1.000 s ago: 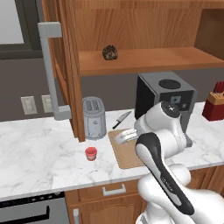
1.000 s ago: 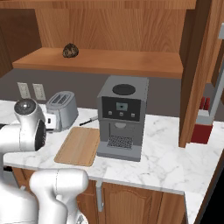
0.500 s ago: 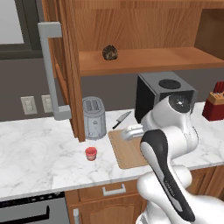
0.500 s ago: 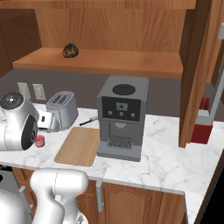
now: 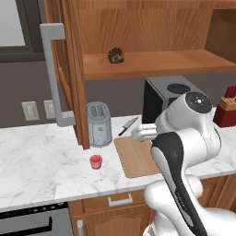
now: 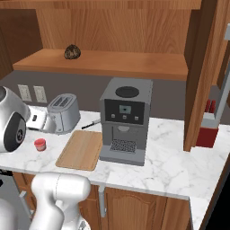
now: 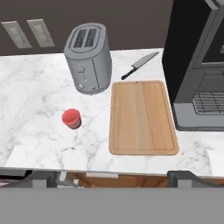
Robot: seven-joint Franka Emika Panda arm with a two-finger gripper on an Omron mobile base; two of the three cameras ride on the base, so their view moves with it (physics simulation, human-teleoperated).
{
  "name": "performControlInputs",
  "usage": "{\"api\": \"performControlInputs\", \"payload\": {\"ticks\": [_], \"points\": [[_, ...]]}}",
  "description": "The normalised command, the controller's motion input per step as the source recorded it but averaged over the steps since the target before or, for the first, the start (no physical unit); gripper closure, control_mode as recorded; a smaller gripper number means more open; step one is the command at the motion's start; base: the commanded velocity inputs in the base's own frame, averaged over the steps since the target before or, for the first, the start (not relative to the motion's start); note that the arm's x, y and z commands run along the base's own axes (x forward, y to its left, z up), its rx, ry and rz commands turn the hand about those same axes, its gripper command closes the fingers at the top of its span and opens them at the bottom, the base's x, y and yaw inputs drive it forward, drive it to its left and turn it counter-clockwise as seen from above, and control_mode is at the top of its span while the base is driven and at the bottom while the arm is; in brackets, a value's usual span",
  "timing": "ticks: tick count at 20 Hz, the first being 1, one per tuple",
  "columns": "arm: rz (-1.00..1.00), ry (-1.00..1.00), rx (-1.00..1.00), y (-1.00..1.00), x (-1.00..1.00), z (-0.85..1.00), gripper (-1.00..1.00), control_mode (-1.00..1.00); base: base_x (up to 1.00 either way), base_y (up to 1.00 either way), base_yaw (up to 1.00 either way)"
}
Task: Pick the bread, place it on the cutting board, pick the jam, place it on the counter, and close the cabinet.
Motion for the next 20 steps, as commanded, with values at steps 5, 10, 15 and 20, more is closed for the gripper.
{"api": "performControlInputs", "payload": {"ticks": [5,10,15,20], "points": [[-0.04,-0.03,0.00,-0.16,-0.20,0.34,-1.00,-1.00,0.00,0.00,0.00],[-0.04,-0.03,0.00,-0.13,-0.16,0.33,-1.00,-1.00,0.00,0.00,0.00],[-0.01,-0.07,0.00,-0.05,-0.13,0.25,-1.00,-1.00,0.00,0.00,0.00],[0.00,-0.11,0.00,0.00,-0.04,0.24,-1.00,-1.00,0.00,0.00,0.00]]}}
